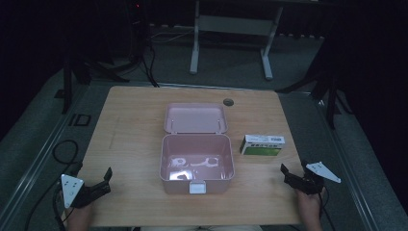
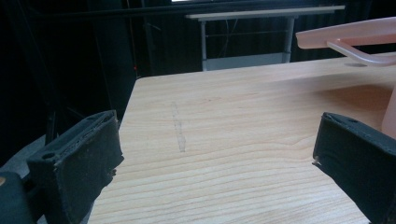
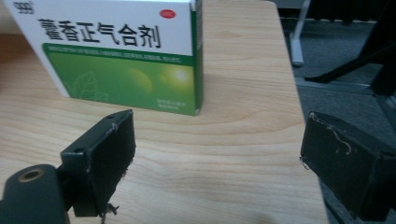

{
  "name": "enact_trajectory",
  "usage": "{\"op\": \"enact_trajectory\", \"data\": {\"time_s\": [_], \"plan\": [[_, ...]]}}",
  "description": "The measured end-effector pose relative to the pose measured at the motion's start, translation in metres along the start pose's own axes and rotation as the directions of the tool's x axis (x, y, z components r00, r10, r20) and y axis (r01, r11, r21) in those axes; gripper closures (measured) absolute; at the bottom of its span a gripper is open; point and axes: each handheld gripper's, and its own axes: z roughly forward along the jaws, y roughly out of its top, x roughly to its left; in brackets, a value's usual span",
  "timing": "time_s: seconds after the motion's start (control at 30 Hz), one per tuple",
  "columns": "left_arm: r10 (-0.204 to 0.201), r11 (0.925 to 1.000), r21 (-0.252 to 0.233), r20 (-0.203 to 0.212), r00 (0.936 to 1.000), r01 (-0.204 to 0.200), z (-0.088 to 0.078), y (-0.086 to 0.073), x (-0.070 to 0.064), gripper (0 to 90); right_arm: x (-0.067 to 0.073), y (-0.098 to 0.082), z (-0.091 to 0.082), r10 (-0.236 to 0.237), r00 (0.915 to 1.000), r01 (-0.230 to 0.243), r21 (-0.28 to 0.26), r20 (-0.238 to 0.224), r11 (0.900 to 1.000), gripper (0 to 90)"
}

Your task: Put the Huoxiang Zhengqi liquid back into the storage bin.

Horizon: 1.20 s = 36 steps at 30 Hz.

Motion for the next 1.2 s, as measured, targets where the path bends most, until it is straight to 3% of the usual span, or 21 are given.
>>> {"op": "enact_trajectory", "data": {"time_s": [0.1,0.17,0.2,0.3,0.4,0.43,0.5,0.6,0.63,0.7,0.73,0.77,0.8,0.87,0.9,0.93,1.0,1.07,1.1,1.17,1.2], "plan": [[-0.001,1.0000,-0.001,-0.001,1.0000,0.001,0.000,0.000,0.000,1.1,0.001,0.000,0.003,-0.018,0.9980,0.020,0.028,-0.061,0.999,9.7],[-0.001,1.0000,-0.002,0.000,1.0000,0.001,0.000,0.000,0.000,1.1,0.001,0.000,0.003,-0.018,0.9980,0.020,0.028,-0.061,0.999,9.7],[-0.004,1.0000,-0.005,0.000,1.0000,0.004,0.000,0.000,0.001,1.1,0.000,0.001,0.005,-0.018,0.9919,0.024,0.045,-0.126,0.999,9.8],[-0.005,1.0000,-0.006,0.001,1.0000,0.005,-0.001,0.000,0.001,1.1,0.001,0.002,0.006,-0.030,0.9848,0.042,0.069,-0.171,0.997,9.7],[-0.003,1.0000,-0.006,0.003,1.0000,0.003,-0.001,0.000,0.001,1.1,0.004,0.001,0.007,-0.070,0.9605,0.099,0.095,-0.269,0.991,9.8],[-0.003,1.0000,-0.006,0.003,1.0000,0.003,-0.001,0.000,0.001,1.1,0.004,0.001,0.007,-0.070,0.9605,0.099,0.095,-0.269,0.991,9.8],[-0.004,1.0000,-0.007,0.004,1.0000,0.004,-0.001,0.000,0.001,1.1,0.005,0.001,0.007,-0.086,0.9306,0.137,0.121,-0.356,0.983,9.8],[-0.011,0.9999,-0.006,0.007,0.9999,0.011,-0.001,0.000,0.001,1.1,0.005,0.002,0.008,-0.093,0.9256,0.149,0.126,-0.367,0.981,9.8],[-0.013,0.9999,-0.007,0.007,0.9999,0.013,-0.001,0.000,0.002,1.1,0.006,0.005,0.008,-0.113,0.9032,0.187,0.143,-0.414,0.972,12.4],[-0.011,0.9999,-0.007,0.009,0.9999,0.011,-0.001,0.000,0.002,1.1,0.006,0.008,0.009,-0.124,0.8836,0.212,0.149,-0.451,0.966,12.4],[-0.011,0.9999,-0.007,0.009,0.9999,0.011,-0.001,0.000,0.002,1.1,0.006,0.008,0.009,-0.124,0.8836,0.212,0.149,-0.451,0.966,12.4],[-0.011,0.9999,-0.007,0.009,0.9999,0.011,-0.001,0.000,0.002,1.1,0.007,0.010,0.011,-0.141,0.8695,0.243,0.163,-0.473,0.956,12.4],[-0.011,0.9999,-0.006,0.010,0.9999,0.012,-0.001,0.000,0.002,1.1,0.007,0.010,0.011,-0.141,0.8695,0.243,0.163,-0.473,0.956,12.4],[-0.014,0.9999,-0.008,0.011,0.9998,0.014,-0.001,0.000,0.002,1.1,0.008,0.013,0.012,-0.161,0.8445,0.282,0.168,-0.511,0.945,12.4],[-0.016,0.9998,-0.008,0.014,0.9998,0.016,-0.001,0.000,0.002,1.1,0.009,0.014,0.013,-0.171,0.8391,0.296,0.169,-0.516,0.940,12.5],[-0.017,0.9998,-0.008,0.013,0.9998,0.018,-0.001,0.000,0.002,1.1,0.012,0.018,0.014,-0.200,0.8107,0.347,0.176,-0.550,0.921,12.7],[-0.019,0.9998,-0.006,0.023,0.9996,0.019,-0.001,0.000,0.002,1.1,0.018,0.021,0.016,-0.236,0.7798,0.410,0.189,-0.580,0.892,13.0],[-0.016,0.9999,-0.004,0.025,0.9996,0.016,-0.001,0.000,0.002,1.1,0.020,0.022,0.016,-0.250,0.7719,0.428,0.188,-0.585,0.884,13.0],[-0.019,0.9998,-0.006,0.030,0.9994,0.019,-0.001,0.000,0.001,1.1,0.026,0.024,0.018,-0.270,0.7411,0.477,0.199,-0.615,0.856,13.0],[-0.019,0.9998,-0.007,0.030,0.9994,0.019,-0.001,0.000,0.001,1.1,0.030,0.025,0.019,-0.278,0.7154,0.511,0.209,-0.641,0.834,13.4],[-0.019,0.9998,-0.007,0.030,0.9994,0.019,-0.001,0.000,0.001,1.1,0.030,0.025,0.019,-0.278,0.7154,0.511,0.209,-0.641,0.834,13.4]]}}
